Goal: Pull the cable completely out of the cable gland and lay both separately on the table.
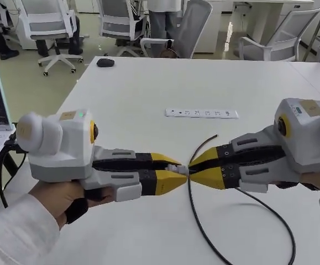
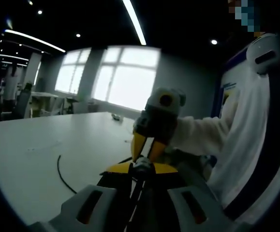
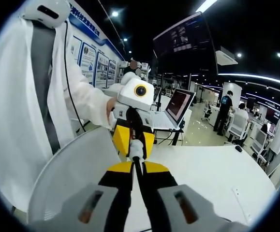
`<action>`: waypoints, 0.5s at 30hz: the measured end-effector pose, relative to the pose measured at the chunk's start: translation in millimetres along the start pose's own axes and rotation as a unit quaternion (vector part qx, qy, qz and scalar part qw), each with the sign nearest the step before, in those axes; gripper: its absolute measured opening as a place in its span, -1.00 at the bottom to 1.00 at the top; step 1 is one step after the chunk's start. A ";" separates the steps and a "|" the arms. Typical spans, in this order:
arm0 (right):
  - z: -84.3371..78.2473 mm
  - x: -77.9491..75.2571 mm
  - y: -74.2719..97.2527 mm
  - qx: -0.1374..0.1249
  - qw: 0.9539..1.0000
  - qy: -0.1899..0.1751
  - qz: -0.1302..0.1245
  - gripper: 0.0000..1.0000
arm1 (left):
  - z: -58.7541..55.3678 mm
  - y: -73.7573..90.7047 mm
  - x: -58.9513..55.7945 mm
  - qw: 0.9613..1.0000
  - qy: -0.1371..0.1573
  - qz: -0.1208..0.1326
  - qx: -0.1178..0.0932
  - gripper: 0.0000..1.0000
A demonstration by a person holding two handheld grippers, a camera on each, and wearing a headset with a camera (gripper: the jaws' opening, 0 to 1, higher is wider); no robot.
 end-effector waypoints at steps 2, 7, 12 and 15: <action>0.2 0.3 0.1 -0.001 1.000 -0.001 0.001 -0.89 | 0.2 0.0 -0.5 1.000 0.000 -0.001 0.000 -0.68; -1.1 0.2 1.3 0.002 1.000 -0.001 0.000 -0.89 | 0.0 1.3 0.6 1.000 0.000 0.001 0.000 -0.67; -6.3 -0.5 8.1 0.004 1.000 -0.009 -0.009 -0.89 | -0.2 7.4 4.8 1.000 0.001 0.008 0.000 -0.67; -9.1 -0.4 12.8 0.003 1.000 -0.013 -0.015 -0.89 | -0.4 11.3 7.6 1.000 0.002 0.013 0.000 -0.67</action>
Point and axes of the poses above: the centre of the closed fingertips' face, and the gripper's own axes: y roughly backward along the fingers, x roughly to its left, z roughly out of its top, the point moved 3 cm from there along y, roughly backward along the fingers, and after that the axes turned 15 degrees about z, right-handed, at the moved point
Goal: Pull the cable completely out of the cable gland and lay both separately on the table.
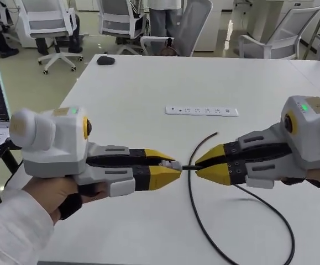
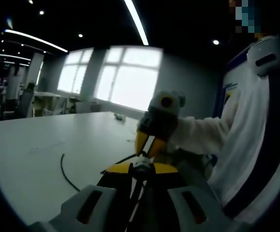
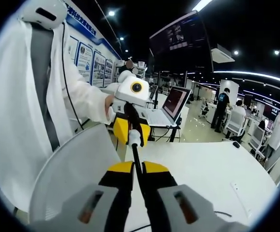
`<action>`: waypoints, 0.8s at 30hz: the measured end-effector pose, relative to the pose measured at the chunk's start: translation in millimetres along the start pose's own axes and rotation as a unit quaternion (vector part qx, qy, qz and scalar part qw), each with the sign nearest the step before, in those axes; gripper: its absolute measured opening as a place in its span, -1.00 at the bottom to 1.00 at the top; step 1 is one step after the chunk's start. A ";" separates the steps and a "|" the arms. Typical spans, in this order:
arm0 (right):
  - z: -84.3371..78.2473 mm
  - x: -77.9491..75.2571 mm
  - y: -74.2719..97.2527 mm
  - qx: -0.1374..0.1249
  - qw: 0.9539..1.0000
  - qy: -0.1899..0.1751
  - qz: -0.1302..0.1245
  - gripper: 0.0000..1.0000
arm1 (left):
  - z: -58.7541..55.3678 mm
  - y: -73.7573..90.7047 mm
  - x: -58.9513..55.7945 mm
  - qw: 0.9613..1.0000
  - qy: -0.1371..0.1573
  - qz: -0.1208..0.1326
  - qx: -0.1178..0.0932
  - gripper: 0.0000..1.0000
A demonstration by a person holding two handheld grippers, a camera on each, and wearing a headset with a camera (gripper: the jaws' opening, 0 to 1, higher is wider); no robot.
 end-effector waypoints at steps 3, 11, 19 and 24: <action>-3.1 -0.3 4.0 0.000 1.000 -0.005 -0.005 -0.89 | -0.2 2.6 1.4 1.000 -0.001 0.004 0.000 -0.67; -13.5 1.3 14.6 0.003 1.000 -0.020 -0.019 -0.89 | -1.1 10.2 6.0 1.000 0.000 0.013 -0.001 -0.67; -18.5 3.2 15.5 0.000 0.999 -0.030 -0.023 -0.88 | -2.6 7.7 4.4 1.000 -0.005 0.012 0.002 -0.67; -20.0 4.2 17.0 -0.001 0.999 -0.033 -0.026 -0.88 | -1.3 6.3 2.6 1.000 -0.007 0.009 0.002 -0.67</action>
Point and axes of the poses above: the centre of the closed fingertips' face, and the gripper's own axes: y roughly backward along the fingers, x roughly to its left, z roughly out of its top, the point moved 3 cm from there along y, roughly backward along the fingers, and after that the axes turned 15 degrees about z, right-handed, at the moved point
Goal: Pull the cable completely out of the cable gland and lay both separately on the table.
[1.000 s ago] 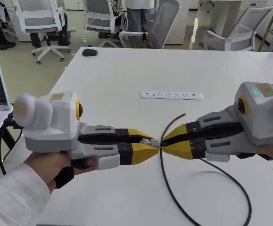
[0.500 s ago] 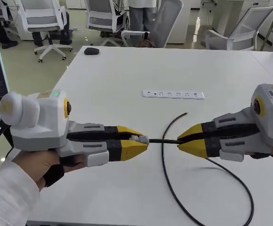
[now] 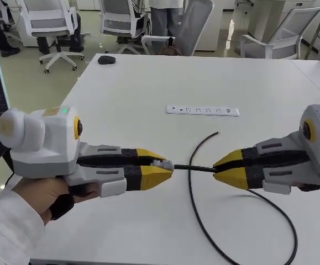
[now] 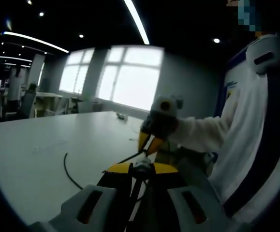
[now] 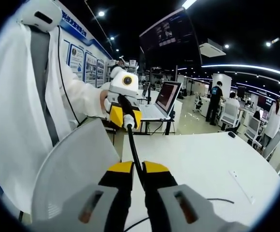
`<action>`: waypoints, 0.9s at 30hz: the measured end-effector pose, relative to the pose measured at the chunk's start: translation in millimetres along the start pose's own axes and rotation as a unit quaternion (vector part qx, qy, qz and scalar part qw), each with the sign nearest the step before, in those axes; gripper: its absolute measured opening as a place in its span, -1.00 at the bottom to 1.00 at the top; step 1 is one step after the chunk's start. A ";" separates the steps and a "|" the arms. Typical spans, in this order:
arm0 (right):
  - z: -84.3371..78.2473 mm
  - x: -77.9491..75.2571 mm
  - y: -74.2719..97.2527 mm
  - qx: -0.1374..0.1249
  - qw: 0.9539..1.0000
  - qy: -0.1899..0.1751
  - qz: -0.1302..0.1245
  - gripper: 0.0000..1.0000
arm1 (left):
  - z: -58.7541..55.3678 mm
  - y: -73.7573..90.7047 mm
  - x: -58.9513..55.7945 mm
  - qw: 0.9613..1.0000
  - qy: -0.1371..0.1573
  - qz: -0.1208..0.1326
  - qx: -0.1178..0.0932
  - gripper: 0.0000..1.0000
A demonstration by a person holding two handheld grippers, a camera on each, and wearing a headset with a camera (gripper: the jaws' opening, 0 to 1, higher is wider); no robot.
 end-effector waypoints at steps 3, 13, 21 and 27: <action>-1.1 0.2 0.4 0.001 1.000 0.000 -0.001 -0.88 | 0.7 -0.7 -1.5 1.000 -0.001 -0.002 0.000 -0.67; 17.0 3.3 -11.3 -0.007 1.000 0.023 0.009 -0.61 | 0.1 -6.4 -7.4 1.000 -0.006 -0.013 0.007 -0.68; 28.3 4.0 -26.8 -0.009 0.999 0.042 0.029 -0.63 | 1.8 -14.0 -15.4 1.000 -0.011 -0.025 0.008 -0.68; 29.0 5.7 -29.5 -0.007 0.998 0.045 0.037 -0.66 | 2.6 -15.5 -18.3 0.999 -0.013 -0.029 0.008 -0.68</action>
Point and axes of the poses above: the centre of the closed fingertips' face, and the gripper's own axes: y roughly backward along the fingers, x roughly to its left, z roughly out of its top, the point moved 3 cm from there along y, roughly backward along the fingers, and after that the axes turned 15 degrees about z, right-handed, at the moved point
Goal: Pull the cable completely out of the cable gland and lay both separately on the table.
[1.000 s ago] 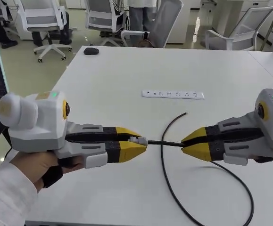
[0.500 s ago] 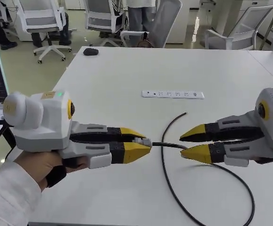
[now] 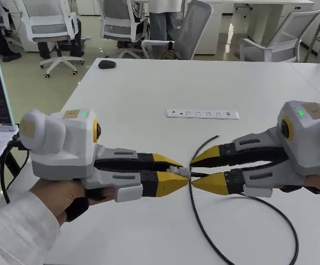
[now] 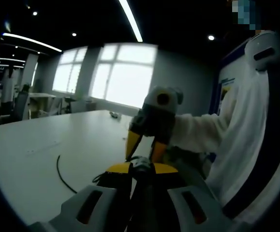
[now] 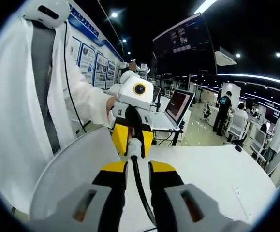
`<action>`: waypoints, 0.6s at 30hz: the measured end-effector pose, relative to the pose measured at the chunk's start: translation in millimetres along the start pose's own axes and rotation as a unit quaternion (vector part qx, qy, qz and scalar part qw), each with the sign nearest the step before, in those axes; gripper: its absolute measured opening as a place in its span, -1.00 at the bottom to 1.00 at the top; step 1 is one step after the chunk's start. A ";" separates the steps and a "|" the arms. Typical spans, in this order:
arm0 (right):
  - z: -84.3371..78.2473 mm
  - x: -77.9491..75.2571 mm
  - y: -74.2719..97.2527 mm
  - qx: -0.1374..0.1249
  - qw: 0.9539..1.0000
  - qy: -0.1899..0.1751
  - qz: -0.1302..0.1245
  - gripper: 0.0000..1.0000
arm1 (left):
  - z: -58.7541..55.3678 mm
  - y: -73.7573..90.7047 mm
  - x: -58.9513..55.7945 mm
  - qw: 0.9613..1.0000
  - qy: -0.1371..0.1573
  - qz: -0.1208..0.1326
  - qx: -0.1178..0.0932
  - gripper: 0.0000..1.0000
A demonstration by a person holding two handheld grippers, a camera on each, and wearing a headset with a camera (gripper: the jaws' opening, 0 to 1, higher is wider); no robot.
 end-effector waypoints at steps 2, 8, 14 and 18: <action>0.5 0.2 -0.2 -0.002 1.000 0.000 0.000 -0.67 | -0.6 -0.4 -0.6 1.000 0.001 -0.001 0.001 -0.68; -0.8 1.6 -0.9 -0.003 1.000 -0.003 0.001 -0.70 | -1.5 -1.8 -2.9 1.000 0.001 -0.002 0.001 -0.67; -4.9 4.4 -0.4 -0.001 1.000 -0.004 0.008 -0.89 | -1.5 -2.6 -2.4 1.000 0.007 -0.001 -0.001 -0.67; -9.4 4.7 1.2 0.005 1.000 -0.006 0.001 -0.91 | -0.9 -1.7 -1.4 1.000 0.011 -0.004 -0.003 -0.67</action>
Point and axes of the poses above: the centre of the closed fingertips' face, and the gripper's own axes: y roughly backward along the fingers, x roughly to its left, z roughly out of its top, the point moved 3 cm from there along y, roughly backward along the fingers, and after that the axes turned 15 degrees about z, right-handed, at the moved point
